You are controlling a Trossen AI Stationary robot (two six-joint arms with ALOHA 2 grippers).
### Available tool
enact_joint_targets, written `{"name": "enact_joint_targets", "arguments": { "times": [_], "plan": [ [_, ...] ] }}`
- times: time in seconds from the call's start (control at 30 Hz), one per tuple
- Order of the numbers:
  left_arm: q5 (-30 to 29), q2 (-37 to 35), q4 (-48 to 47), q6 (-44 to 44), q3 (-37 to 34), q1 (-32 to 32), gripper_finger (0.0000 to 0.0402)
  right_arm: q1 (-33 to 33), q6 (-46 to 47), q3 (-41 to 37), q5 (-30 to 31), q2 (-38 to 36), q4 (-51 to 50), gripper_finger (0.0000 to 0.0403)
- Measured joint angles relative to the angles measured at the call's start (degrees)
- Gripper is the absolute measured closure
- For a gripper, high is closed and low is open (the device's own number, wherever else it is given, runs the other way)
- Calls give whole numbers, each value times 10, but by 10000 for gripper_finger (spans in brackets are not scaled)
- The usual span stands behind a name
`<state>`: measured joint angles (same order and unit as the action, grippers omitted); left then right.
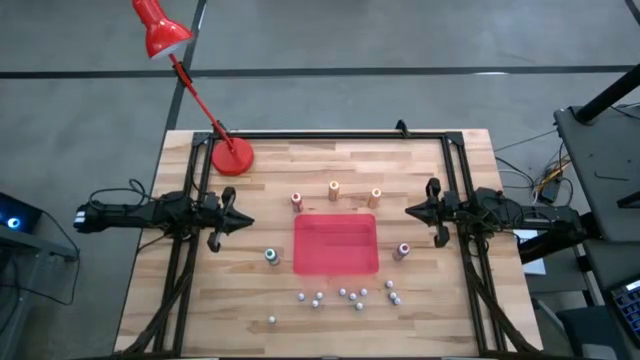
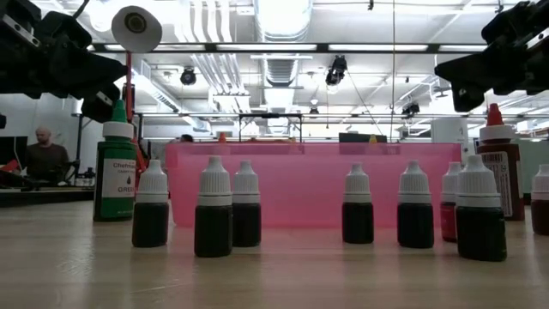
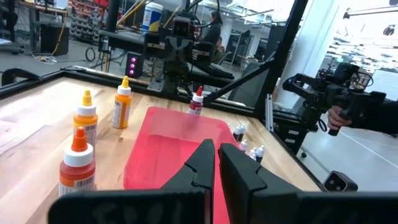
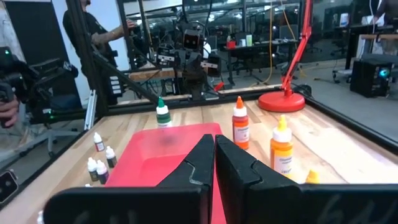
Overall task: Pick & Place food coloring
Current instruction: Put the large red food coloring bottle into the container
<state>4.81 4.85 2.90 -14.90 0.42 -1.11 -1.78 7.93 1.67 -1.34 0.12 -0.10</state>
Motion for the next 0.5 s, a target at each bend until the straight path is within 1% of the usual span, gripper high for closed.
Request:
{"name": "enact_joint_targets", "arguments": {
  "times": [0.17,0.5],
  "plan": [
    [-1,0,0,0,0,0,402,0,-4,0,0,0,5,394],
    [-2,0,0,-1,0,0,402,0,-4,0,0,0,56,394]
  ]
}}
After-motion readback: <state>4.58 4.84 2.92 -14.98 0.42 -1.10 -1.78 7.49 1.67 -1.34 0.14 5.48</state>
